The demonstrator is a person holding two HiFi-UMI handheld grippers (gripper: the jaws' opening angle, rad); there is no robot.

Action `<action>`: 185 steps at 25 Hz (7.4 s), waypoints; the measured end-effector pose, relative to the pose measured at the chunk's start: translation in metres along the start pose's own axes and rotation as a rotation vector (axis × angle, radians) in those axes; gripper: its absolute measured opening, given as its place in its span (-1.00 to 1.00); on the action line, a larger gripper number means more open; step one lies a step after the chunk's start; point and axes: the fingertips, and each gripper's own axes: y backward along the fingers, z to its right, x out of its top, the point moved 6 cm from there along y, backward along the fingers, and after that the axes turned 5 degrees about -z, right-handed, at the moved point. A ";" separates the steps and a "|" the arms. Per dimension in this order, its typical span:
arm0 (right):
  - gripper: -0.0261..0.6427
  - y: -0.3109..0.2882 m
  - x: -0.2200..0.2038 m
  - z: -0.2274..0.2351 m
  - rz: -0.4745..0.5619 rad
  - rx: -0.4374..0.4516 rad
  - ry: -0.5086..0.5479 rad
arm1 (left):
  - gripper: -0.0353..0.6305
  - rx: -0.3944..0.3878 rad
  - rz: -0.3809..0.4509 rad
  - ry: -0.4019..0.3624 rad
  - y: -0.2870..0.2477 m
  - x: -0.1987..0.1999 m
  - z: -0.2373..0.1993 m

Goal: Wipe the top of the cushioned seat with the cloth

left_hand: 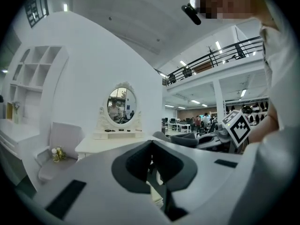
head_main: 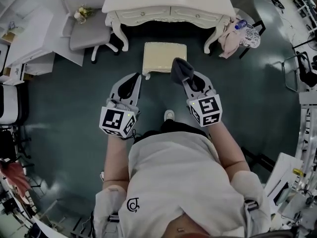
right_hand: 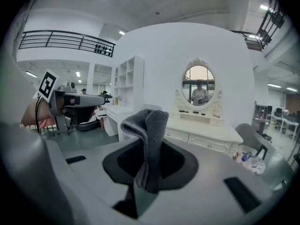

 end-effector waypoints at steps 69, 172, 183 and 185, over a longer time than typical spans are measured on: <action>-0.64 -0.574 -0.294 0.121 -0.728 0.080 -0.193 | -0.85 -0.198 -0.296 0.265 -0.346 -0.324 -0.266; -0.64 -0.444 -0.356 0.180 -0.793 0.088 -0.403 | -0.85 -0.268 -0.350 0.260 -0.344 -0.349 -0.125; -0.64 -0.399 -0.382 0.243 -0.798 0.051 -0.425 | -0.85 -0.284 -0.354 0.254 -0.383 -0.350 -0.071; -0.63 -0.391 -0.387 0.254 -0.804 0.042 -0.419 | -0.85 -0.283 -0.346 0.257 -0.391 -0.350 -0.062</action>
